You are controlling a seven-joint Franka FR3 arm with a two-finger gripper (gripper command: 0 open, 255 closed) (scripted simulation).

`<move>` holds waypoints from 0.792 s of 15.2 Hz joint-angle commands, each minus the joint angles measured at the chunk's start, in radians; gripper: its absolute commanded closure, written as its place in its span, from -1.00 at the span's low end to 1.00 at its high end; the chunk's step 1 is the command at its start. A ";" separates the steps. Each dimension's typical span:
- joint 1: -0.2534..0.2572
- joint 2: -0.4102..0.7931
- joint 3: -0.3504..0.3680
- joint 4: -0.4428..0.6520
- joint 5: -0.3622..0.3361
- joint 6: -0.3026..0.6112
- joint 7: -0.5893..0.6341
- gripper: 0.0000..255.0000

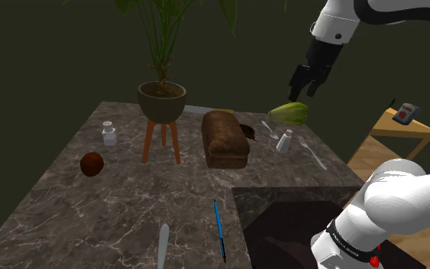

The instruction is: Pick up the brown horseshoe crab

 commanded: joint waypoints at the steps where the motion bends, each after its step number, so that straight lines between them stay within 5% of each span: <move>1: 0.000 0.000 0.000 0.000 0.000 0.000 0.000 -1.00; 12: -0.035 0.292 -0.124 -0.059 0.013 0.297 -0.087 -1.00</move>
